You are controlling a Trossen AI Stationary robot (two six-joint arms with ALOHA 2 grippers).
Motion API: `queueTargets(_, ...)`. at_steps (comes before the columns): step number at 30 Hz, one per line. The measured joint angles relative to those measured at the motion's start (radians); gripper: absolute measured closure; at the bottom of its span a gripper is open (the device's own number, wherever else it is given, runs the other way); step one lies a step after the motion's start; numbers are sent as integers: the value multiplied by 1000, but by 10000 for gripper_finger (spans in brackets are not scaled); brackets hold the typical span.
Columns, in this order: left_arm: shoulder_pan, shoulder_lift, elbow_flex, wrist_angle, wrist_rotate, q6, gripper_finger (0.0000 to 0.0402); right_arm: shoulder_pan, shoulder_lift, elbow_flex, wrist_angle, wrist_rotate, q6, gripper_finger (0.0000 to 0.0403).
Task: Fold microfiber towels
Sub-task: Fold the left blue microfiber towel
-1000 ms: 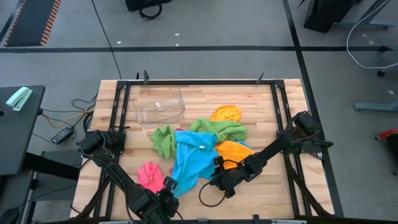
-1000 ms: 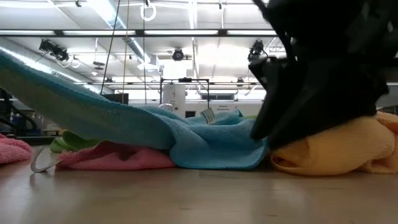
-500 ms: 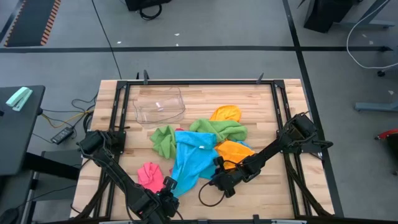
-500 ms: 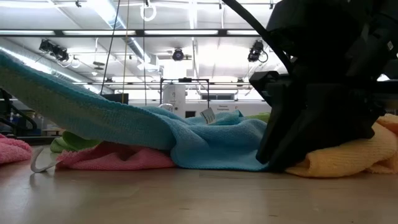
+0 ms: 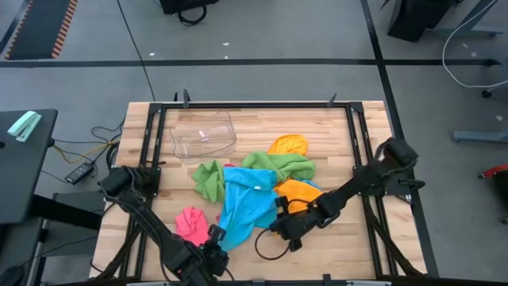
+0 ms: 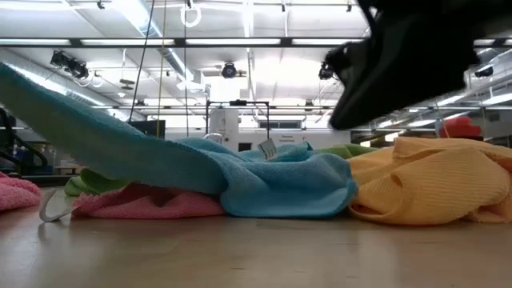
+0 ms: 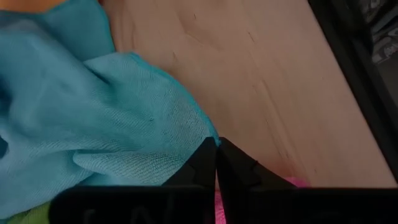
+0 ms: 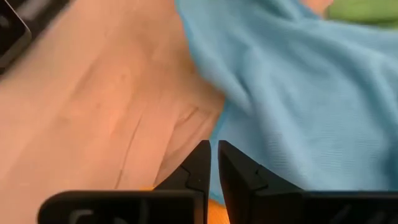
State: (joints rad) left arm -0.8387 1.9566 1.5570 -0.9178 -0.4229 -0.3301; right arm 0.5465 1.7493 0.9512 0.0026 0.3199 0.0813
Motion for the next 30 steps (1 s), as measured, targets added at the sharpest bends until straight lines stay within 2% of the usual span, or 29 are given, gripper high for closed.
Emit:
queueTargets(6,1,-62,19,3,-46,-18,391,21,-176,0,-115,-13,28,364)
queueTargets(10,6,-88,22,-13,-61,-81,381,44,-213,1,-125,-31,24,364)
queueTargets(14,6,-81,21,-22,-60,-85,388,49,-165,1,-113,-34,13,357)
queueTargets(18,5,-76,20,-30,-48,-86,395,43,-73,0,-58,-34,9,332)
queueTargets(24,5,-76,20,-32,-48,-86,377,38,53,0,-31,-26,-77,288)
queueTargets(30,6,-76,20,-37,-47,-76,392,23,106,0,-23,14,-145,281)
